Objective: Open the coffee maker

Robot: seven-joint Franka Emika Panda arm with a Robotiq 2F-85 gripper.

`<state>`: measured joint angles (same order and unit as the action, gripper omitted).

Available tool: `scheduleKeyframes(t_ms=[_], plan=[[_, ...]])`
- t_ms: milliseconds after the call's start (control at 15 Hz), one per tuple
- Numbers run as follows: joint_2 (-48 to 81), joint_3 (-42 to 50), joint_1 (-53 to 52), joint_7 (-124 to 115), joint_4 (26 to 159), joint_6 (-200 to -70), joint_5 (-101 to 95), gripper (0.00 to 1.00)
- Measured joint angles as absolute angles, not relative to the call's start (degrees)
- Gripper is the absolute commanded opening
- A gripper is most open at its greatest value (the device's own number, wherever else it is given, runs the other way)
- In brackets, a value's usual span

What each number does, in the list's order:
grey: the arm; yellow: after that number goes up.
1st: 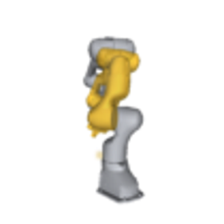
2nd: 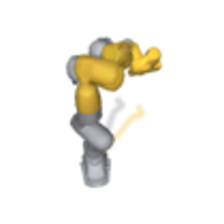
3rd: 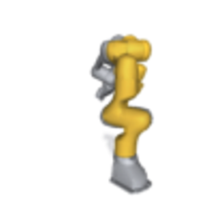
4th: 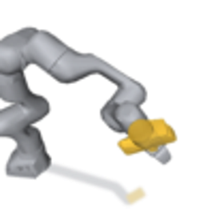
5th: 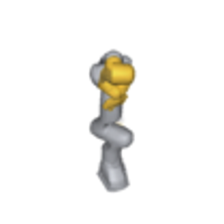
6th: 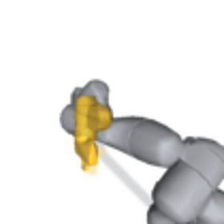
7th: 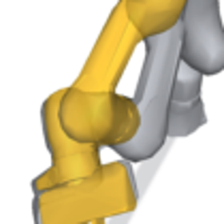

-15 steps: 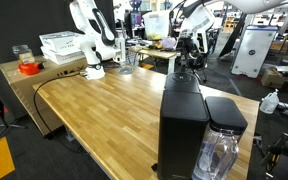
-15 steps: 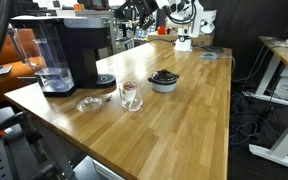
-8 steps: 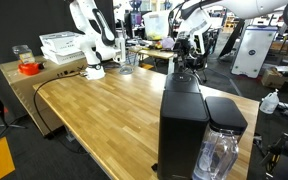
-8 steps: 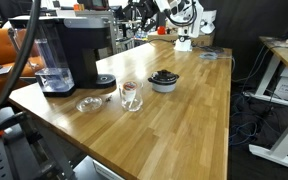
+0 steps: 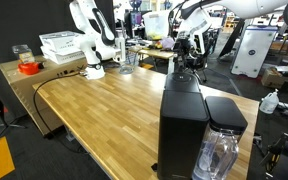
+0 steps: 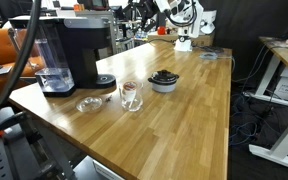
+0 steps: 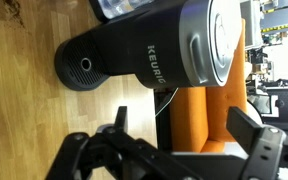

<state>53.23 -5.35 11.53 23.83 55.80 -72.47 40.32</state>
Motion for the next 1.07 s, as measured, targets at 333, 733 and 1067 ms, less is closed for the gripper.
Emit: scheduleKeyframes(t_ms=[333, 733, 1067], plan=[[53.2, -5.9, 11.8, 24.2, 55.8, -72.4, 40.5, 0.73], [53.7, -7.2, 12.5, 25.1, 56.3, -71.9, 41.8, 0.42], [54.7, -7.3, 13.2, 26.3, 56.5, -71.3, 43.1, 0.05]])
